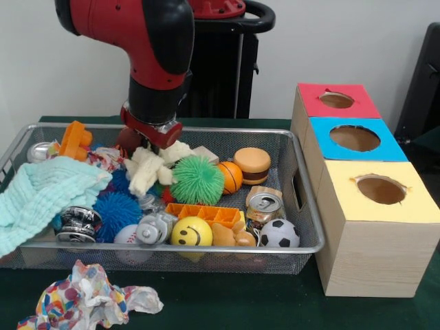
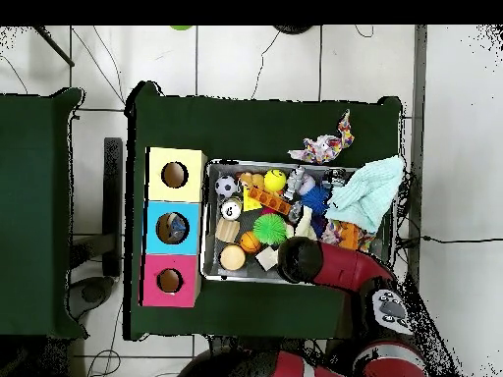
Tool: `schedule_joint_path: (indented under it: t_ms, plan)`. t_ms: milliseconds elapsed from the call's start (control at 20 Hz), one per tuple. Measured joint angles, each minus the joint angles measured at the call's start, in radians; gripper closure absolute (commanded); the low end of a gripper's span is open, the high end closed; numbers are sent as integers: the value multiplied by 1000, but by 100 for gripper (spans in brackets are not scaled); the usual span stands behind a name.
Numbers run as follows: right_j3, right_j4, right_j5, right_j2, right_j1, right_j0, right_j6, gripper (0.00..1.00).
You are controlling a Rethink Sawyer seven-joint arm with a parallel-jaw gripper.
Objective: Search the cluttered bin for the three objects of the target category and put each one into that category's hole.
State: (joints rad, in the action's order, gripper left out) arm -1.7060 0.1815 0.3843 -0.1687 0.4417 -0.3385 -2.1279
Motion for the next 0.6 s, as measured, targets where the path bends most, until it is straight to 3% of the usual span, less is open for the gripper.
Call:
schedule_joint_path:
  t_ms: [300, 600]
  plan:
    - [-5, 1, -4, 38, 35, -59, 0, 100]
    - [8, 1, 64, 105, 114, -182, 0, 100]
